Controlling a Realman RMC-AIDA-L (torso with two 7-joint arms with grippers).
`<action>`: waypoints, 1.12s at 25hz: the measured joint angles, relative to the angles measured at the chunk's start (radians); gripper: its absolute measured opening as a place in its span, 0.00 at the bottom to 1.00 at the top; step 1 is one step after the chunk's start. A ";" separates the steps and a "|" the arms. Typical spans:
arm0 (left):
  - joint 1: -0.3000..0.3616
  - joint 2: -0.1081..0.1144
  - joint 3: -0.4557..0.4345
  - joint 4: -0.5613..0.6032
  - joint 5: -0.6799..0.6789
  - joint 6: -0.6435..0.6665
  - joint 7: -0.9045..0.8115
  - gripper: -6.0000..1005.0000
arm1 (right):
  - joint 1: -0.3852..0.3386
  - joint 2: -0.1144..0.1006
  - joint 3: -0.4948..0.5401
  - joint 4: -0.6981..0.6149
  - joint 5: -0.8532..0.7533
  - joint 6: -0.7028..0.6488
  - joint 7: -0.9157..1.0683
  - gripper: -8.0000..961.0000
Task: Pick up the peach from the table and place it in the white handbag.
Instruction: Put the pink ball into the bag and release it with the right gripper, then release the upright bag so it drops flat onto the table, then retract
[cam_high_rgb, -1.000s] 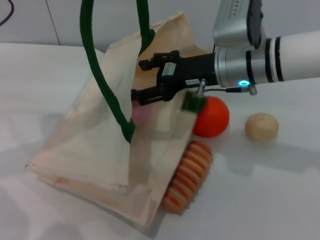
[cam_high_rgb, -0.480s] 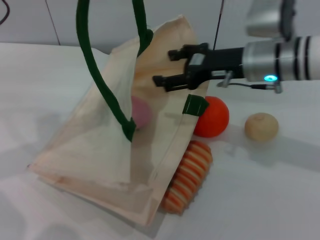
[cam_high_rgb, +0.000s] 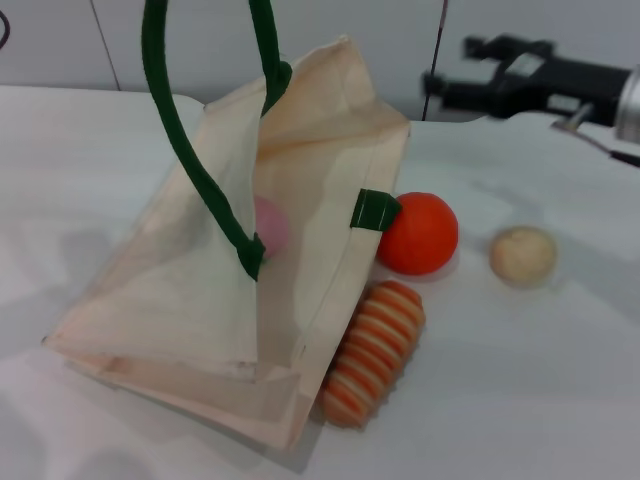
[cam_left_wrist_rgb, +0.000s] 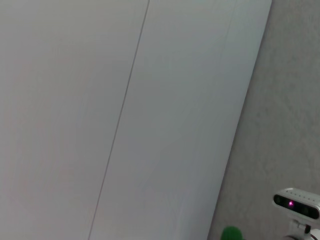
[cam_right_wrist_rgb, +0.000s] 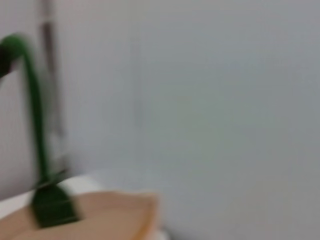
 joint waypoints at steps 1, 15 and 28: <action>0.000 0.000 0.000 0.000 0.000 0.000 0.000 0.12 | -0.014 0.000 0.002 -0.002 0.032 -0.019 0.000 0.93; 0.009 -0.016 -0.002 0.001 -0.022 -0.046 -0.009 0.12 | -0.104 0.004 0.006 0.006 0.229 -0.101 -0.050 0.93; 0.055 -0.033 -0.002 0.002 -0.143 -0.091 -0.002 0.36 | -0.105 0.005 0.007 0.007 0.230 -0.124 -0.057 0.93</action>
